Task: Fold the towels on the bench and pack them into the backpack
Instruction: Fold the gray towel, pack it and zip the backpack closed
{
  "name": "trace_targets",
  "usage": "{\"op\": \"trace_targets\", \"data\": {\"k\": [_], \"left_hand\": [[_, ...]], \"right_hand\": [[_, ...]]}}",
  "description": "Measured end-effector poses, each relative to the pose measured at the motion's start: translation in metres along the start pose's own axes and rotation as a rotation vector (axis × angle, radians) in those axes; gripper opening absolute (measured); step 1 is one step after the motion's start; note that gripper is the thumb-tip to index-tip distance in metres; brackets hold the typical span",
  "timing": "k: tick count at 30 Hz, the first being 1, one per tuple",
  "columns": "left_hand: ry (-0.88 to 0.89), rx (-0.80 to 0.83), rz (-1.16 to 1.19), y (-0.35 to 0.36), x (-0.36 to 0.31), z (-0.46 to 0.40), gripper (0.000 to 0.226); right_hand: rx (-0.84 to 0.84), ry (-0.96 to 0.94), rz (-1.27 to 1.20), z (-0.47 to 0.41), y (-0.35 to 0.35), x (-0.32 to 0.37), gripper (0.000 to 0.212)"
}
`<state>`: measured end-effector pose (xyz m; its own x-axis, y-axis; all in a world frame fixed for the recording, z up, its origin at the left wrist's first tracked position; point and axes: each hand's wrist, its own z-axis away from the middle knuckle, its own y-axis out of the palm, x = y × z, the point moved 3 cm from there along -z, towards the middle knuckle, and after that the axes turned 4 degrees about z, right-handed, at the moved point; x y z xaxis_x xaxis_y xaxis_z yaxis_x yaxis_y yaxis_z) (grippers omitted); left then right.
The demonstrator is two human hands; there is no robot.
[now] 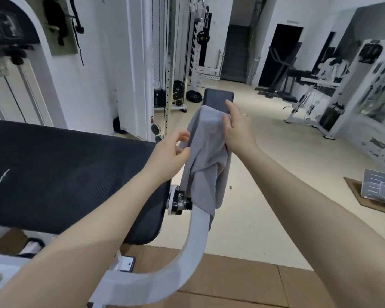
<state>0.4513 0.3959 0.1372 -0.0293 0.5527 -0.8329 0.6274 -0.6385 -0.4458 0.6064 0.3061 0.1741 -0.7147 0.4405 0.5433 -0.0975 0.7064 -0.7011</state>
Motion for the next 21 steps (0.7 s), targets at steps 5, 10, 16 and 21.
{"op": "trace_targets", "data": {"k": [5,10,16,21], "left_hand": [[-0.039,-0.108,-0.003,0.012,0.006,-0.017,0.034],[-0.074,-0.192,-0.047,0.004,0.019,-0.008,0.038],[-0.028,-0.158,0.019,-0.029,0.018,0.056,0.054],[-0.214,-0.257,0.057,-0.091,0.022,0.168,0.015]], "right_hand": [[-0.084,-0.075,0.358,-0.02,0.009,-0.017,0.041],[-0.15,-0.402,0.395,0.001,0.021,-0.007,0.021],[0.457,-0.597,-0.14,0.086,0.041,0.058,0.017],[0.711,-0.711,-0.55,0.137,0.049,0.152,0.016]]}}
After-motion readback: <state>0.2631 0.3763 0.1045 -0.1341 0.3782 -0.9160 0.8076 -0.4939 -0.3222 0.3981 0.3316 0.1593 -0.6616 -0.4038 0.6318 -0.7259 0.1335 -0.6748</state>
